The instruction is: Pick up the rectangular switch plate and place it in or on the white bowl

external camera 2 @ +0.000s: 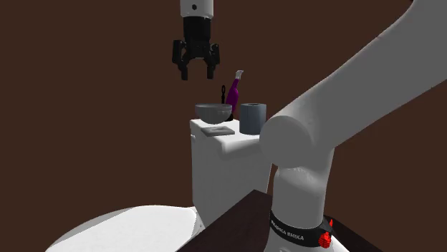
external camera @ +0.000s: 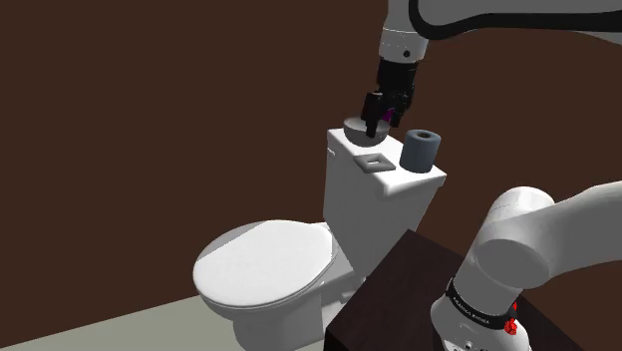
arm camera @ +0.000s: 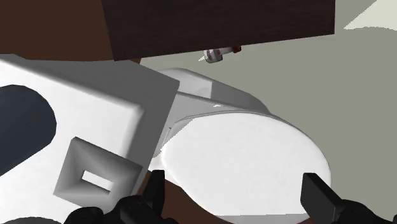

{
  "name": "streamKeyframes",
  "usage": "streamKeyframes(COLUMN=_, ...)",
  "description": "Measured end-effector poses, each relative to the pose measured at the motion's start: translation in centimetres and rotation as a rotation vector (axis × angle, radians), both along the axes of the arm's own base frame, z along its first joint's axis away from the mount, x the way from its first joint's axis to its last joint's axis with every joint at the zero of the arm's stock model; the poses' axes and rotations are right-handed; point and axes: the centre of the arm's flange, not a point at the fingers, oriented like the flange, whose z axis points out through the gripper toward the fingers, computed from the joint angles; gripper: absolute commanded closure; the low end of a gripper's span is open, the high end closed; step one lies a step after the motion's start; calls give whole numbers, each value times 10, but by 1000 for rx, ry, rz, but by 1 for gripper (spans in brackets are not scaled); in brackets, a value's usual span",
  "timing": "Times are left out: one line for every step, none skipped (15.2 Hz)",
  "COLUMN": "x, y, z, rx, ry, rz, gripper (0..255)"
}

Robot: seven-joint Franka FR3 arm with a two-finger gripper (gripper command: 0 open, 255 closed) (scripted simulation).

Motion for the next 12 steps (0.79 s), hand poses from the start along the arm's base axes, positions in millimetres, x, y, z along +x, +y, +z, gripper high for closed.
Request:
streamKeyframes(x=0, y=0, z=0, rx=0, ry=0, rz=0, gripper=0)
streamKeyframes(x=5, y=6, z=-4, rx=-28, ry=9, rz=-6, gripper=0)
streamKeyframes(x=15, y=12, z=-12, rx=-72, ry=24, rz=-15, gripper=0)
streamKeyframes(x=27, y=23, z=-21, rx=-124, ry=41, rz=-25, gripper=0)
streamKeyframes(x=37, y=33, z=-32, rx=-181, ry=60, rz=-37, gripper=0)
streamKeyframes(x=48, y=44, z=-45, rx=-239, ry=79, rz=-49, gripper=0)
streamKeyframes(x=60, y=54, z=-56, rx=-298, ry=98, rz=-61, gripper=0)
streamKeyframes(x=72, y=63, z=-70, rx=-357, ry=117, rz=-73, gripper=0)
streamKeyframes(x=82, y=70, z=-87, rx=-417, ry=137, rz=-86, gripper=0)
streamKeyframes(x=92, y=73, z=-101, rx=-477, ry=157, rz=-98, gripper=0)
streamKeyframes(x=103, y=77, z=-118, rx=-537, ry=177, rz=-109, gripper=0)
streamKeyframes(x=115, y=80, z=-134, rx=-596, ry=196, rz=-122, gripper=0)
